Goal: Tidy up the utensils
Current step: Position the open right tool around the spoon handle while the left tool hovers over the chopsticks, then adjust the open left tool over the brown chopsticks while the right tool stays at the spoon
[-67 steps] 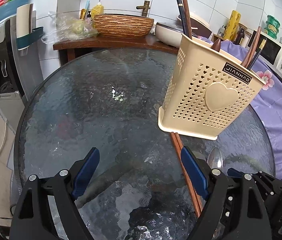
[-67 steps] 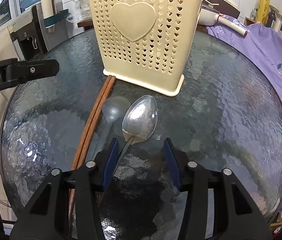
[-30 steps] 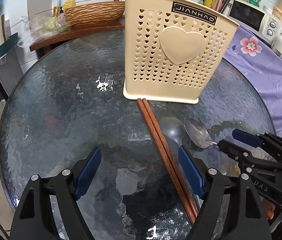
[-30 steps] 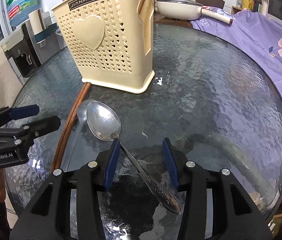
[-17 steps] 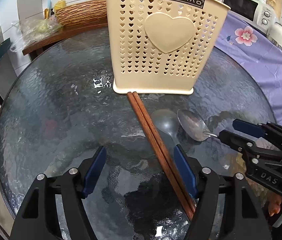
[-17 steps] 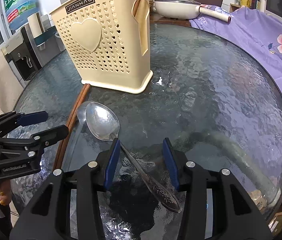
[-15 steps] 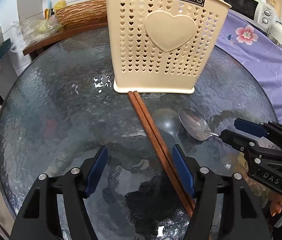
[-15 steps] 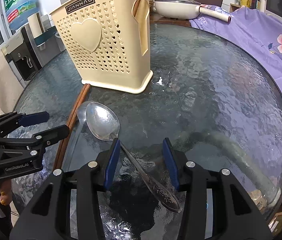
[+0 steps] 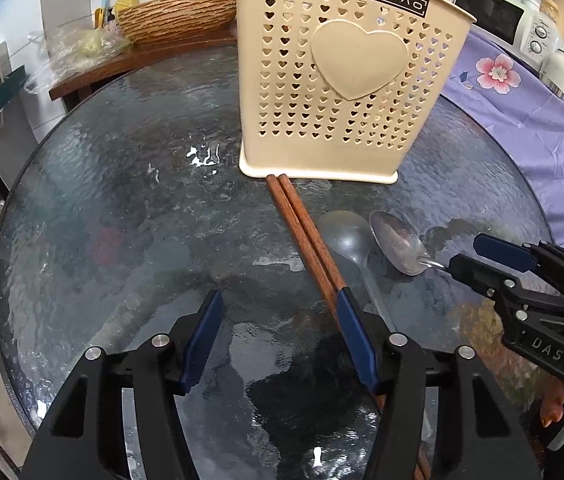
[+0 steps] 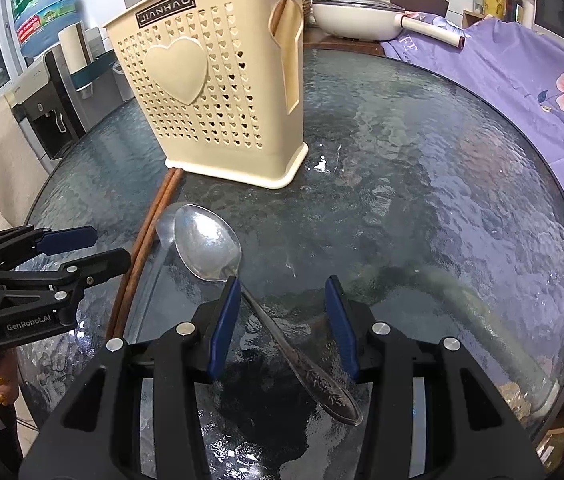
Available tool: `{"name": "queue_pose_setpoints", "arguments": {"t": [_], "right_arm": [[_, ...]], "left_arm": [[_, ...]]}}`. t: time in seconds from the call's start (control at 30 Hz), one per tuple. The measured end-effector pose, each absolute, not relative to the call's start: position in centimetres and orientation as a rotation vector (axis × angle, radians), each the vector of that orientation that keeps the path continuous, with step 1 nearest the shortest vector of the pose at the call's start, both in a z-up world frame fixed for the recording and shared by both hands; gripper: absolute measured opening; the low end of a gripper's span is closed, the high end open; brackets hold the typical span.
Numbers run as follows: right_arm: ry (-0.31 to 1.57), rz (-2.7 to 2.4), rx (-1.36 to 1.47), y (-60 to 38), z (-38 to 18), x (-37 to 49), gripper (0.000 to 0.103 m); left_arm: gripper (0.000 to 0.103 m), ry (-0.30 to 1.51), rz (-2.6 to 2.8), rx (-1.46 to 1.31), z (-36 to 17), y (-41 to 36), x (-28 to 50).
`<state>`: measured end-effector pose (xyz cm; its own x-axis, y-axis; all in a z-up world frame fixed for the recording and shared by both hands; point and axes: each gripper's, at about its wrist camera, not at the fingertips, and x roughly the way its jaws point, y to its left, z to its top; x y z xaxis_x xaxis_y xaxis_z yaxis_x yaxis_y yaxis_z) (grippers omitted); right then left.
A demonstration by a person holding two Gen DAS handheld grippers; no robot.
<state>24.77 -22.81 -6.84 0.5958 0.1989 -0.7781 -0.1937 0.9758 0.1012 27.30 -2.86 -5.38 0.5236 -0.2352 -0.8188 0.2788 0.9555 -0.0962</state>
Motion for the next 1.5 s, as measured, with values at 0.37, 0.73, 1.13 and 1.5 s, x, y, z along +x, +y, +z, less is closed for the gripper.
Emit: {"name": "queue_pose_setpoints", "arguments": {"t": [0.37, 0.73, 1.13, 1.5], "right_arm": [[0.909, 0.229, -0.005, -22.7, -6.9, 24.6, 0.045], [0.906, 0.264, -0.076, -21.2, -6.7, 24.4, 0.045], [0.915, 0.264, -0.069, -21.1, -7.0, 24.4, 0.045], [0.924, 0.258, -0.093, -21.1, -7.1, 24.3, 0.045]], "left_arm": [[0.057, 0.968, -0.303, 0.063, -5.5, -3.2, 27.2], [0.056, 0.971, -0.316, 0.09, -5.3, -3.9, 27.5], [0.052, 0.992, -0.314, 0.035, -5.4, -2.9, 27.7], [0.048, 0.99, -0.305, 0.014, -5.2, -1.8, 27.6]]}}
